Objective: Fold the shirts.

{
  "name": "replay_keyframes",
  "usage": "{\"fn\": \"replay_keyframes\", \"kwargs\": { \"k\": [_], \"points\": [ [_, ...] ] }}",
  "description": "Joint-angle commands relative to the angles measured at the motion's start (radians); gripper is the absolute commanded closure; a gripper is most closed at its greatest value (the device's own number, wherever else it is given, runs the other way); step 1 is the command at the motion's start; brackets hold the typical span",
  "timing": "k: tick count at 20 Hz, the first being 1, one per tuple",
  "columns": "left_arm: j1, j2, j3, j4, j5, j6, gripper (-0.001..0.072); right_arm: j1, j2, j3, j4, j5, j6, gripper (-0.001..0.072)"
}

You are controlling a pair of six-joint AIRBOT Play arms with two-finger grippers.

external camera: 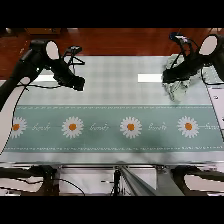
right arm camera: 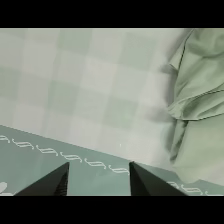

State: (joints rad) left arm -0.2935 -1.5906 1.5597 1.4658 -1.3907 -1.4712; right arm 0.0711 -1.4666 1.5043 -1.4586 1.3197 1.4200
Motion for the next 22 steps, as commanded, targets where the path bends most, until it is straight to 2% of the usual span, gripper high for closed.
{"fn": "replay_keyframes", "kwargs": {
  "k": [1, 7, 9, 10, 11, 13, 16, 19, 22],
  "points": [
    [-0.001, -0.002, 0.001, 0.0, 0.024, 0.0, 0.0144, 0.0, 0.001, 0.0, 0.016, -0.035, 0.0, 0.0286],
    [-0.001, -0.008, 0.0, 0.001, 0.064, 0.007, 0.0144, 0.0, 0.001, 0.0, 0.011, -0.148, 0.0, 0.0286],
    [0.006, -0.008, 0.001, 0.014, 0.101, 0.056, 0.0145, -0.005, 0.001, 0.014, -0.096, -0.252, 0.011, 0.0286],
    [0.013, -0.007, 0.009, 0.052, 0.103, 0.048, 0.0145, -0.013, 0.001, 0.03, -0.199, -0.304, 0.068, 0.0286],
    [0.022, -0.005, 0.026, 0.089, 0.095, 0.022, 0.0143, -0.032, 0.001, 0.051, -0.319, -0.354, 0.167, 0.0284],
    [0.062, 0.023, 0.064, 0.106, 0.103, 0.018, 0.0143, -0.107, 0.001, 0.079, -0.434, -0.441, 0.305, 0.0221],
    [0.135, 0.079, 0.081, 0.105, 0.127, 0.014, 0.0143, -0.302, -0.019, 0.081, -0.313, -0.488, 0.364, 0.019],
    [0.177, 0.1, 0.081, 0.105, 0.117, 0.0, 0.0143, -0.472, -0.085, 0.081, -0.037, -0.449, 0.303, 0.0173],
    [0.179, 0.099, 0.081, 0.093, 0.091, 0.0, 0.013, -0.545, -0.166, 0.081, 0.183, -0.423, 0.226, 0.0172]
  ]
}}
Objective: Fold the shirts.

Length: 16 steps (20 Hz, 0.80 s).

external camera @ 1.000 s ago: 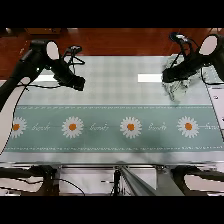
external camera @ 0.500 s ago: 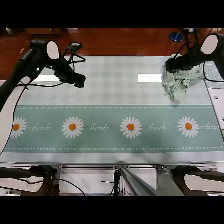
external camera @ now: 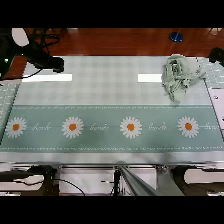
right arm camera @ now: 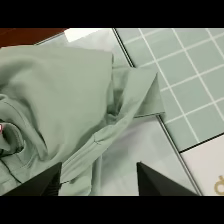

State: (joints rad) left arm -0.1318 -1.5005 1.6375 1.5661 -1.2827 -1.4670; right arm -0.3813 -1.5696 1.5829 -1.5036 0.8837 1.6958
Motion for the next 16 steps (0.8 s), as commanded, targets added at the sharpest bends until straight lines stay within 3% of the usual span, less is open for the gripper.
{"fn": "replay_keyframes", "kwargs": {
  "k": [1, 5, 13, 14, 16],
  "points": [
    [0.017, 0.009, 0.003, -0.023, -0.027, -0.003, 0.0089, -0.097, -0.092, 0.002, 0.265, 0.016, -0.059, 0.0173],
    [0.017, 0.009, 0.003, -0.032, -0.069, 0.0, 0.0089, -0.088, -0.207, 0.002, 0.378, 0.005, -0.06, 0.0173],
    [0.017, 0.009, 0.003, -0.032, -0.092, 0.0, 0.0089, 0.011, -0.338, 0.002, 0.389, -0.134, -0.063, 0.0192],
    [0.017, 0.009, 0.003, -0.032, -0.093, 0.0, 0.0089, 0.022, -0.348, 0.002, 0.397, -0.163, -0.056, 0.0224],
    [0.017, 0.009, 0.003, -0.032, -0.099, 0.0, 0.009, 0.032, -0.345, 0.004, 0.453, -0.209, -0.06, 0.0641]
  ]
}}
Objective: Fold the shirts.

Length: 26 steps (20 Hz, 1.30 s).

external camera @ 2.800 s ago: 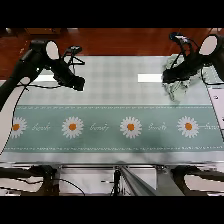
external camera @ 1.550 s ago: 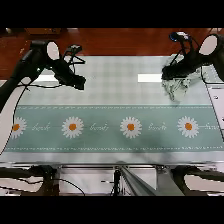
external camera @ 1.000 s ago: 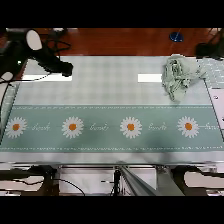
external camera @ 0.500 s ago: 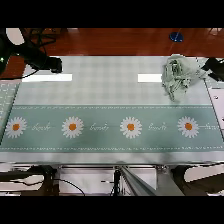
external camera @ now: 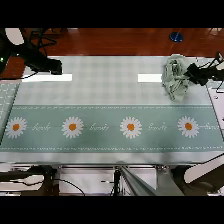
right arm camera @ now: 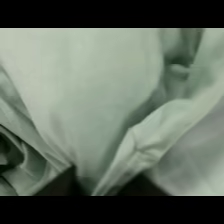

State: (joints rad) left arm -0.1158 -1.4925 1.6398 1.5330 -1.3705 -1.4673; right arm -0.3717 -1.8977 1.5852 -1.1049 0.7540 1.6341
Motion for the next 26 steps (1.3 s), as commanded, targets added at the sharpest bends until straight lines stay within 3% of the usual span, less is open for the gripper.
{"fn": "replay_keyframes", "kwargs": {
  "k": [1, 4, 7, 11, 14, 17, 22, 26],
  "points": [
    [0.001, 0.001, 0.0, 0.001, -0.011, 0.0, 0.009, 0.023, -0.004, 0.009, 0.111, -0.087, -0.005, 0.0688],
    [0.001, 0.002, 0.001, 0.0, -0.026, -0.001, 0.009, 0.018, 0.086, 0.079, 0.17, -0.067, -0.13, 0.0689],
    [0.001, 0.015, 0.001, -0.042, -0.068, -0.001, 0.0093, 0.018, 0.231, 0.181, 0.168, -0.038, -0.188, 0.0689],
    [0.001, 0.11, 0.001, -0.17, -0.082, -0.001, 0.0094, 0.038, 0.453, 0.287, 0.175, -0.011, -0.2, 0.0689],
    [0.001, 0.242, 0.001, -0.18, -0.082, -0.002, 0.0094, 0.066, 0.621, 0.306, 0.185, 0.022, -0.2, 0.0689],
    [0.001, 0.382, 0.001, -0.18, -0.082, -0.002, 0.0094, 0.101, 0.73, 0.305, 0.179, 0.154, -0.199, 0.0689],
    [0.001, 0.528, 0.001, -0.219, -0.093, -0.038, 0.0094, 0.296, 0.703, 0.305, 0.146, 0.584, -0.199, 0.0689],
    [0.001, 0.534, -0.002, -0.262, -0.161, -0.039, 0.0094, 0.633, 0.568, 0.305, -0.005, 0.662, -0.199, 0.0688]
  ]
}}
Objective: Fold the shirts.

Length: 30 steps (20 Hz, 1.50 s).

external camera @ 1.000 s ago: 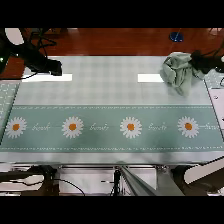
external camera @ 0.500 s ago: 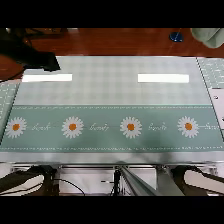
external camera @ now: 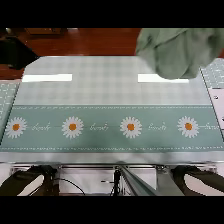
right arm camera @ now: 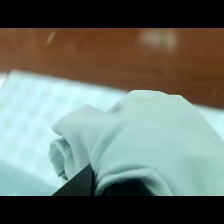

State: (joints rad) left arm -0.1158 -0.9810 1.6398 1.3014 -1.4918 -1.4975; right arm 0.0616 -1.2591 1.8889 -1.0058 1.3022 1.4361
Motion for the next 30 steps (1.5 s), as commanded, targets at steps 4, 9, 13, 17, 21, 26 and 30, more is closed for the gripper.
{"fn": "replay_keyframes", "kwargs": {
  "k": [4, 9, 13, 17, 21, 26, 30],
  "points": [
    [0.001, 0.023, -0.058, -0.03, -0.072, -0.008, 0.0095, 0.439, -0.279, 0.002, -0.296, 0.101, 0.0, 0.0688],
    [0.001, 0.022, -0.126, -0.03, -0.114, -0.007, 0.0096, 0.547, -0.527, 0.002, -0.272, 0.12, 0.056, 0.0688],
    [0.001, 0.016, -0.154, -0.022, -0.113, 0.001, 0.0096, 0.578, -0.601, 0.002, -0.287, 0.126, 0.06, 0.0673],
    [0.001, 0.005, -0.201, -0.022, -0.089, 0.021, 0.0096, 0.539, -0.567, 0.002, -0.288, 0.168, 0.0, 0.0355],
    [0.001, -0.008, -0.254, -0.023, -0.033, 0.027, 0.0096, 0.433, -0.383, 0.002, -0.403, 0.19, -0.058, 0.0272],
    [0.001, -0.055, -0.371, -0.031, -0.026, 0.076, 0.0089, 0.155, -0.214, 0.002, -0.572, 0.228, -0.046, 0.0187],
    [0.001, -0.077, -0.513, -0.05, 0.071, 0.099, -0.0013, -0.117, -0.21, -0.029, -0.463, 0.302, -0.023, 0.0188]
  ]
}}
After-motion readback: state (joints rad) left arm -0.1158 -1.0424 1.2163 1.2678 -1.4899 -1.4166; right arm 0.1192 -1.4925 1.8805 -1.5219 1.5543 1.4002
